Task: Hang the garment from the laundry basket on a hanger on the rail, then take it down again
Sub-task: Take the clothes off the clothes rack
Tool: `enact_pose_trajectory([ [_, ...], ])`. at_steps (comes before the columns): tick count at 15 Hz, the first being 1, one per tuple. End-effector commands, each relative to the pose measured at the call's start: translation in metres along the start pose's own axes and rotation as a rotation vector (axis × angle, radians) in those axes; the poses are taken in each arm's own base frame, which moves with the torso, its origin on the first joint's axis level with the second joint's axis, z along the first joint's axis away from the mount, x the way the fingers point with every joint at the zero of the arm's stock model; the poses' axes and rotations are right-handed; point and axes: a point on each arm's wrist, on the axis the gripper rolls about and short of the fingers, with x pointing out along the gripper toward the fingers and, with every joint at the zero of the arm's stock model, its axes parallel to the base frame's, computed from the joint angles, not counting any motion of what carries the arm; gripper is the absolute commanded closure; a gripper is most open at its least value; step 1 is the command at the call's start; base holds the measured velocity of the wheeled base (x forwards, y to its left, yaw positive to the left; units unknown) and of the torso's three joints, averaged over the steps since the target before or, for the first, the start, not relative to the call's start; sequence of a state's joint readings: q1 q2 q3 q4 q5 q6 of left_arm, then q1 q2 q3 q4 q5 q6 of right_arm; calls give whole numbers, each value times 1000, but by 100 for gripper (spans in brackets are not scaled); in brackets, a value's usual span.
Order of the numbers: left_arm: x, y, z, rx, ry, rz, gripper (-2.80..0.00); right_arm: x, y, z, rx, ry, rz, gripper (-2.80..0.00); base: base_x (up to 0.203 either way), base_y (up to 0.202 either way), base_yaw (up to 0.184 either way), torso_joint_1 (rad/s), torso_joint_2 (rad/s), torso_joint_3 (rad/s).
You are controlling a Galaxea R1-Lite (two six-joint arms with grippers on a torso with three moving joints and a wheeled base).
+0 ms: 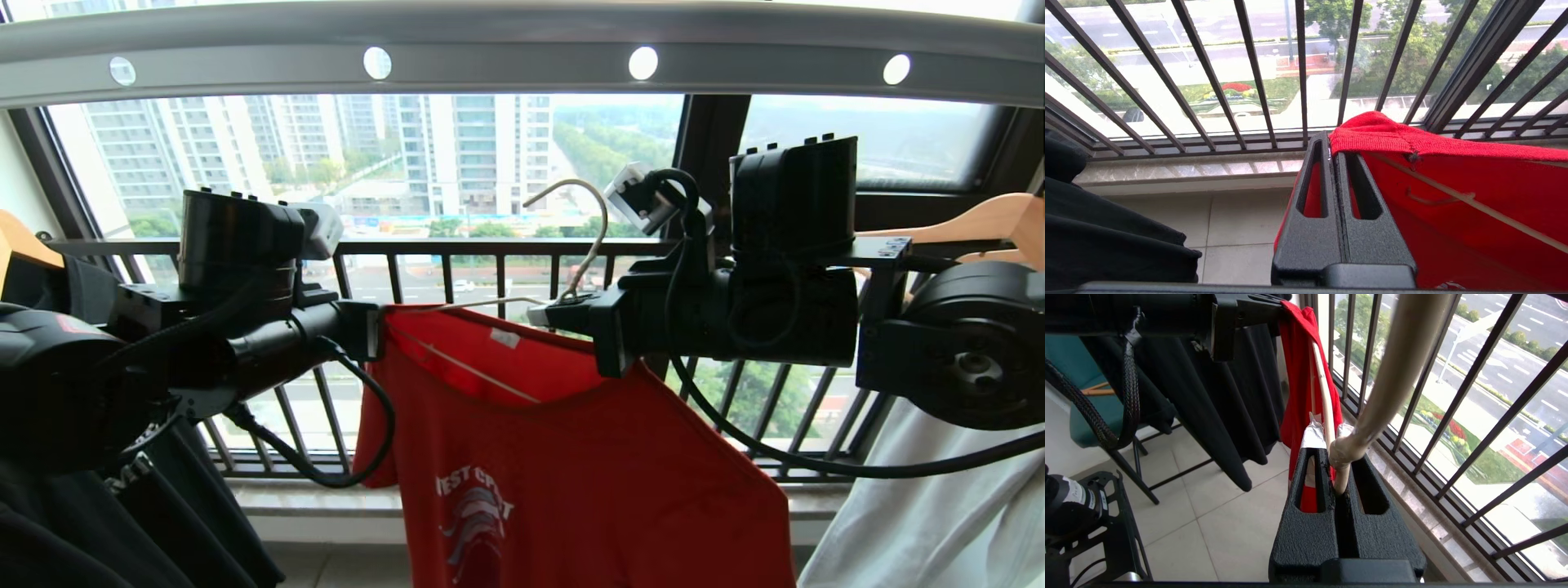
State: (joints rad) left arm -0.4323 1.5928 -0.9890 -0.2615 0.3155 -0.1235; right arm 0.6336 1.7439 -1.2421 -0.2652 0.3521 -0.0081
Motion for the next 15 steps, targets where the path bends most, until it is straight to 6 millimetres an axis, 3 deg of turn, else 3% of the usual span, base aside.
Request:
enact_pose_trajectory([
  [1, 19, 7, -1, -42, 24, 8, 0, 6, -4, -5, 5, 14, -2, 0, 0, 0, 0, 0, 0, 0],
  [6, 38, 39, -2, -211, 82, -150, 0, 8, -6, -8, 8, 22, -7, 0, 0, 0, 0, 0, 0, 0],
  [10, 71, 36, -16, -308, 96, -154, 0, 9, -7, -8, 9, 25, -7, 0, 0, 0, 0, 0, 0, 0],
  [15, 92, 32, -22, -432, 3, -170, 0, 9, -6, -8, 9, 23, -4, 0, 0, 0, 0, 0, 0, 0],
])
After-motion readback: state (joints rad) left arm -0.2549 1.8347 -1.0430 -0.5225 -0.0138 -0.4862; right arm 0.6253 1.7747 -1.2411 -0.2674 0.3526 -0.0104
